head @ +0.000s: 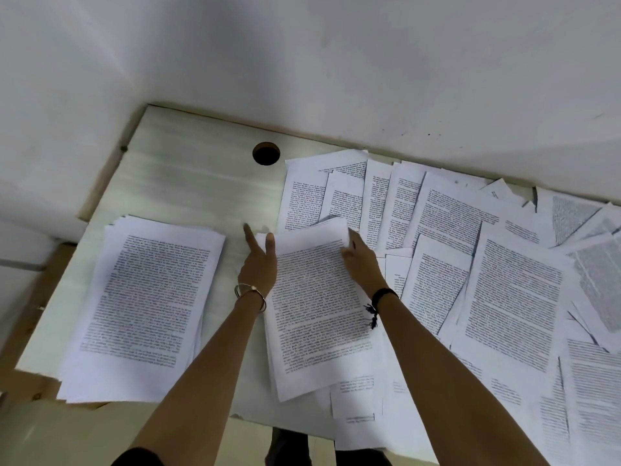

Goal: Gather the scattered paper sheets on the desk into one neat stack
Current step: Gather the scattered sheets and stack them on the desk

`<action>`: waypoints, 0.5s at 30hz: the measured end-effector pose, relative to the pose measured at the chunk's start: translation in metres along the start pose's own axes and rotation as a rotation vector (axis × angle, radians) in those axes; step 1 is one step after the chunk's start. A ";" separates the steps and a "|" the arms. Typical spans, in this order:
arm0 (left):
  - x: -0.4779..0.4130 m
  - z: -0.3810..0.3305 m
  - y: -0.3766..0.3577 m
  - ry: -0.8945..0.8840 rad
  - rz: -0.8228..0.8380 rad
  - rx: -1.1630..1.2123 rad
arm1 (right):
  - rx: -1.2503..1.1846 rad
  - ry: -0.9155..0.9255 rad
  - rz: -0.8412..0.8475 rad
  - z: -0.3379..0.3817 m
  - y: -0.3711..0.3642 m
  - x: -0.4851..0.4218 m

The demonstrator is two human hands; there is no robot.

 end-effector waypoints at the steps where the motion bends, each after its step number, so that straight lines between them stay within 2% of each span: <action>1: 0.000 -0.001 0.001 -0.010 -0.018 0.101 | -0.025 -0.009 0.002 -0.001 0.001 -0.002; 4: 0.002 0.003 0.009 0.049 0.059 0.414 | -0.168 -0.104 -0.273 0.001 0.007 -0.013; 6: 0.001 0.016 0.008 0.101 0.235 0.385 | -0.334 -0.172 -0.407 0.007 0.011 -0.019; 8: 0.002 0.027 0.005 0.098 0.323 0.309 | -0.393 -0.249 -0.383 0.013 0.013 -0.018; 12: 0.010 0.034 0.004 0.122 0.256 0.297 | -0.154 -0.310 -0.124 0.014 0.004 0.016; 15: 0.018 0.034 0.001 0.080 0.245 0.277 | -0.147 -0.260 -0.140 0.010 -0.007 0.037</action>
Point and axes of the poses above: each hand's wrist, its own x-axis away from the middle knuckle, its own y-axis out of the back of the hand, z = x × y, the point moved 1 cm from there along -x, towards the middle knuckle, and after that the axes turned 9 degrees about y, right-handed, at the moved point
